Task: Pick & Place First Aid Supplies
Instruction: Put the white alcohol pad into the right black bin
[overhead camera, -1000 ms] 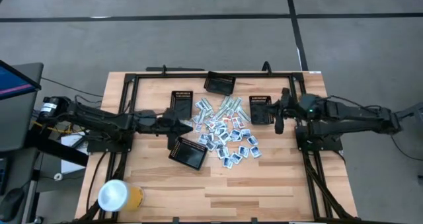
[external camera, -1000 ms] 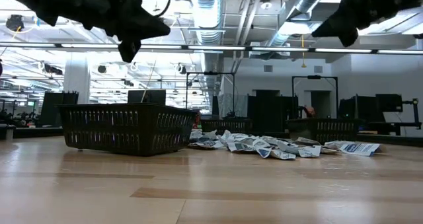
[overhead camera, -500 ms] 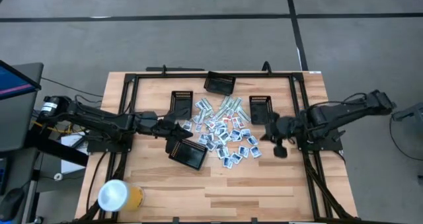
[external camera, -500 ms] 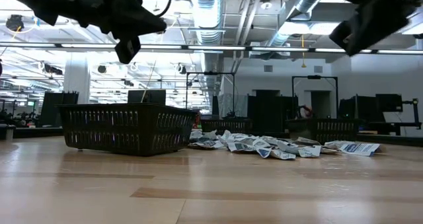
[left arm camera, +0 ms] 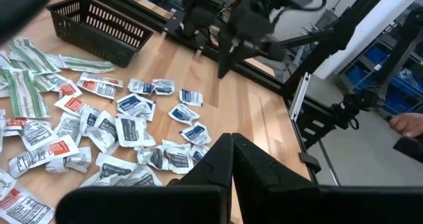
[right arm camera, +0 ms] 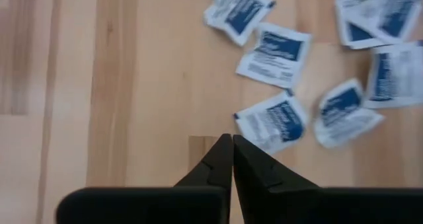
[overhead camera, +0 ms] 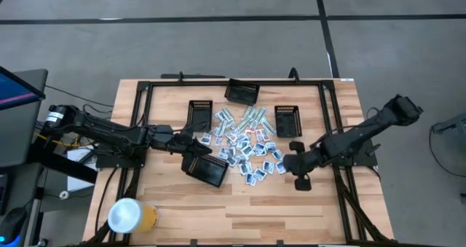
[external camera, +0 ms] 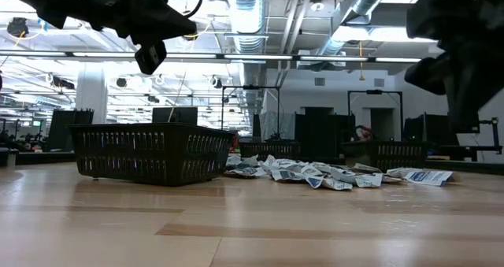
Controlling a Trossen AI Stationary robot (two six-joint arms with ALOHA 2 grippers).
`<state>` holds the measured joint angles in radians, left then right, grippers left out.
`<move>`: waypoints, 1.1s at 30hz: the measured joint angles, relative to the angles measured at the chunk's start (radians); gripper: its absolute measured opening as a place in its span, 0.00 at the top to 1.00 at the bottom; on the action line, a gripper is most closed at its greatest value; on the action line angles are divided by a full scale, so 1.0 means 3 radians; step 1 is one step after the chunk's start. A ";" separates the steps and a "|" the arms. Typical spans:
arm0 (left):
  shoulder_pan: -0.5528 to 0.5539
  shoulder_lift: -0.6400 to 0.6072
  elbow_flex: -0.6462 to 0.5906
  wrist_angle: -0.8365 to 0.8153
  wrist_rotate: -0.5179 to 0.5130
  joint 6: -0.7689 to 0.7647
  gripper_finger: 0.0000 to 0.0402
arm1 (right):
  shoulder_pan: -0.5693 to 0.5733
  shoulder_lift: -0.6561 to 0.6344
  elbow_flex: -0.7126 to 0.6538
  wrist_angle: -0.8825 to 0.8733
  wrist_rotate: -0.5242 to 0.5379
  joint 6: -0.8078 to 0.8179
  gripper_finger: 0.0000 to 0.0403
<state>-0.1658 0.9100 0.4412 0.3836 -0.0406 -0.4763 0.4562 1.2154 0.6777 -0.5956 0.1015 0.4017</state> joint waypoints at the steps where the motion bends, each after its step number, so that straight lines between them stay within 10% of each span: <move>1: 0.0000 0.0000 0.0000 0.0002 -0.0001 0.0000 0.98 | 0.0030 0.0051 0.0000 0.0035 0.0001 -0.0003 0.95; 17: -0.0001 0.0000 0.0000 0.0008 0.0000 0.0000 0.98 | 0.0162 0.0836 0.0000 0.0099 0.0476 -0.0327 0.61; 33: -0.0001 0.0000 0.0000 0.0006 0.0000 0.0001 0.98 | 0.0162 0.0977 0.0000 0.0185 0.0563 -0.0326 0.63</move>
<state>-0.1661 0.9100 0.4412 0.3855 -0.0406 -0.4759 0.5049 1.5085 0.6777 -0.5400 0.2703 0.3038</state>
